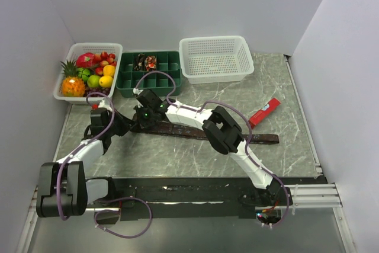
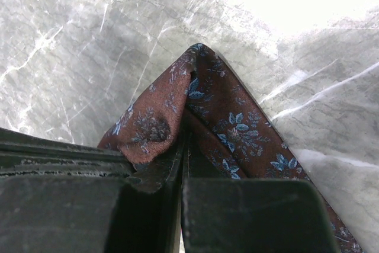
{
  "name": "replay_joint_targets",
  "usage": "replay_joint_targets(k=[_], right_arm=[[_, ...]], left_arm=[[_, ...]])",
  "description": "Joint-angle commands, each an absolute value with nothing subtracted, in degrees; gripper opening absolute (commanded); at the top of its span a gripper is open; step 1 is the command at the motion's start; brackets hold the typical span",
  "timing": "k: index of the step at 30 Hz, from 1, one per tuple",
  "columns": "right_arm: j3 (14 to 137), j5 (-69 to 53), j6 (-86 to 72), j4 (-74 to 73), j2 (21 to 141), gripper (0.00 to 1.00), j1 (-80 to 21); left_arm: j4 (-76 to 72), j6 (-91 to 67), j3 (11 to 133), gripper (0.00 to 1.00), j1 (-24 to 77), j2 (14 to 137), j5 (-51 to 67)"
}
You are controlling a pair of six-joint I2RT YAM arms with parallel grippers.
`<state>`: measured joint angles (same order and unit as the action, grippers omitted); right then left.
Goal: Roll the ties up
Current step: Roll the tie at the center of the board.
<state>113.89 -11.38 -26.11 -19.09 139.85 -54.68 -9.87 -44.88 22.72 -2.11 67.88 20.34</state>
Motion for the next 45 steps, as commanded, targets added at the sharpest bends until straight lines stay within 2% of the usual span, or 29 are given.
replay_joint_targets(k=[1, 25, 35, 45], right_arm=[[113.73, -10.72, -25.58, -19.07, 140.27, 0.00, -53.96], [105.29, -4.13, -19.87, -24.78, 124.45, 0.00, -51.24], [101.08, -4.04, -20.30, -24.52, 124.10, 0.00, -50.89], [94.49, -6.15, -20.48, -19.78, 117.86, 0.00, -48.52]], left_arm=[[-17.48, -48.16, 21.18, 0.01, -1.58, 68.20, 24.34], [-19.86, -47.81, 21.09, 0.01, -0.44, 69.78, 22.76], [-23.90, -49.57, 21.09, 0.01, 6.50, 74.17, 21.01], [-28.47, -50.98, 22.23, 0.01, 10.81, 81.73, 19.60]])
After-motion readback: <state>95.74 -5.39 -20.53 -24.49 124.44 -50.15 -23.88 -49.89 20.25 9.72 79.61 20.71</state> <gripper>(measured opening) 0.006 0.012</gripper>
